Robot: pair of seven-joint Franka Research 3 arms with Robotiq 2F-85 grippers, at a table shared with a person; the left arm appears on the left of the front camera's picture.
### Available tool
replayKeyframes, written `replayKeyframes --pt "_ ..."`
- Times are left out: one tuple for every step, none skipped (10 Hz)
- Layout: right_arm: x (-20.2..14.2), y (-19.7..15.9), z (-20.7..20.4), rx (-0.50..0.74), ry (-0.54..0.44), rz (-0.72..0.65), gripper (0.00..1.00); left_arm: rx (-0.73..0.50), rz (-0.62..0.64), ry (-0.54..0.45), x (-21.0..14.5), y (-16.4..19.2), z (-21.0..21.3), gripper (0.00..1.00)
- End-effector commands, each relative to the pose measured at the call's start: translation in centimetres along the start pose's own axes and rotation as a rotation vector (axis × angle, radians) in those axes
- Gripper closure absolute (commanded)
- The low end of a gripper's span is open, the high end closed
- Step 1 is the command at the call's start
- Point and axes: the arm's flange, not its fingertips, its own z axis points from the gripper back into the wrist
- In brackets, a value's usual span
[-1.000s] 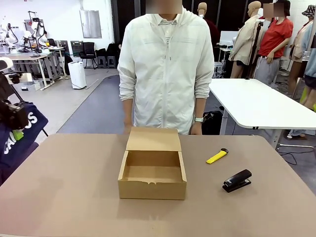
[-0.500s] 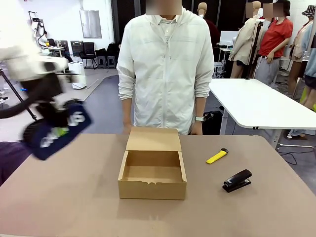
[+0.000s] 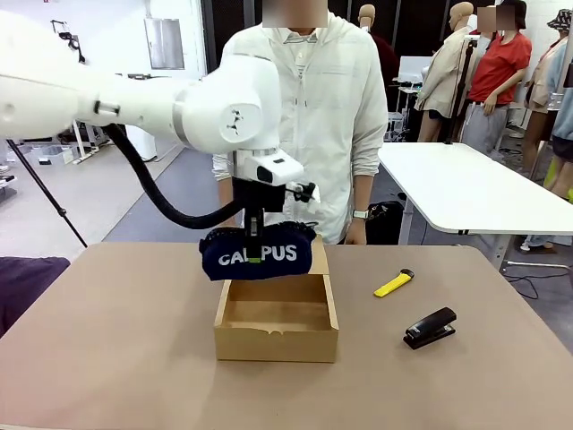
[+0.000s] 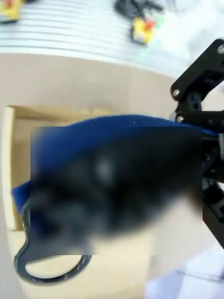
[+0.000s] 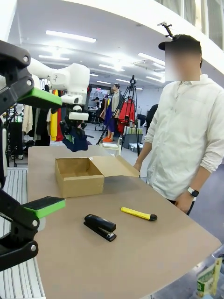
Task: Pack the items into the box.
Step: Pick up the item specified by the human and place it in the Mailer Box.
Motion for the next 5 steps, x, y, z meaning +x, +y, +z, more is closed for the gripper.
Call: replayKeyframes --pt "0.3 0.2 -0.1 0.029 -0.012 0.025 0.00 0.115 -0.424 -0.101 -1.1 0.5 0.2 1.00" --pt "0.3 0.2 -0.1 0.029 -0.012 0.025 0.00 0.098 -0.307 -0.029 -1.9 0.3 1.1 1.00" --pt "0.3 0.2 -0.1 0.029 -0.012 0.025 0.00 0.044 -0.165 -0.007 0.5 0.8 -0.5 1.00" --pt "0.3 0.2 -0.1 0.029 -0.012 0.025 0.00 0.044 -0.165 -0.007 0.5 0.8 -0.5 1.00" --pt "0.3 0.2 -0.1 0.029 -0.012 0.025 0.00 0.044 -0.165 -0.007 0.5 0.8 -0.5 1.00"
